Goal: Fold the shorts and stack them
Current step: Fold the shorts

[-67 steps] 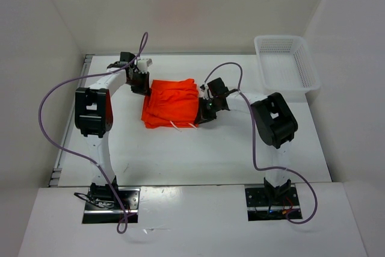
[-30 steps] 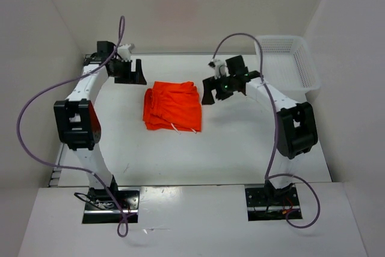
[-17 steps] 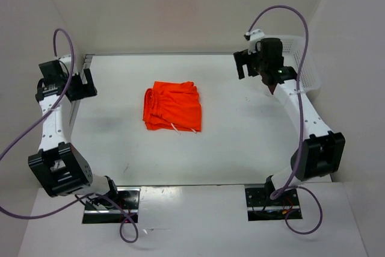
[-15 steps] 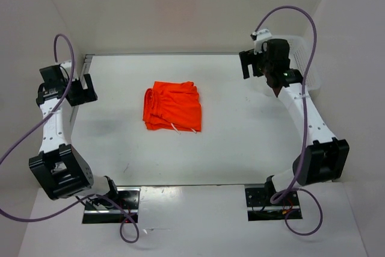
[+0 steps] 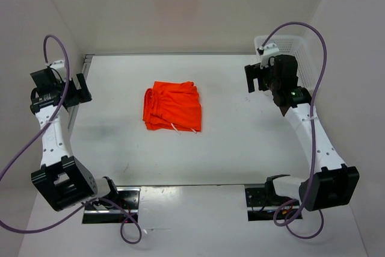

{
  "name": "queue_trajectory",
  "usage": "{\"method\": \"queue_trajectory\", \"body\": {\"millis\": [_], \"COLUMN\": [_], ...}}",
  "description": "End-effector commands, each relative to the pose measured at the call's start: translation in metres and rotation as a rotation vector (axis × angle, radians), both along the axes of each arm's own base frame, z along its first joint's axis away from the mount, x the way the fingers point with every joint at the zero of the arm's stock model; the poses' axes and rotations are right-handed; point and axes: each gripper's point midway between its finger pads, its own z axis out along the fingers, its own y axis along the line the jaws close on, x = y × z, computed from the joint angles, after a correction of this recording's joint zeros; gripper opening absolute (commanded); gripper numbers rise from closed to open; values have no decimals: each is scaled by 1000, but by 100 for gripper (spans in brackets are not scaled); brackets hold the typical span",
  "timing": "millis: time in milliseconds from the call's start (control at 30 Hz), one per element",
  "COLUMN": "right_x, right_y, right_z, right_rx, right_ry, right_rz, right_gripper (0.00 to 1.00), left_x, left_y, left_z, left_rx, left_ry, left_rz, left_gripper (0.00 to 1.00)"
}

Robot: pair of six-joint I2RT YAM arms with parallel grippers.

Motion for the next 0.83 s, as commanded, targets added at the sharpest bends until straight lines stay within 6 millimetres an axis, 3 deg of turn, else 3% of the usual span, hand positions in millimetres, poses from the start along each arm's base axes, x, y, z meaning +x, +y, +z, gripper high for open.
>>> {"method": "queue_trajectory", "body": {"millis": [0,667,800], "right_x": [-5,-10,-11], "right_y": [-2,-3,-4], "right_z": [15,18,9], "right_rx": [14,-1,-12], "right_ry": [-64,-83,-66], "right_rz": [-3,4,7], "right_gripper": [98,98,99], "left_x": [2,-2,-2], "left_y": [-3,-7,-7], "left_z": [14,13,13], "left_rx": [16,16,16], "left_ry": [-61,-71,-71], "left_rz": [-23,-29,-29], "left_gripper": [100,100,100]}}
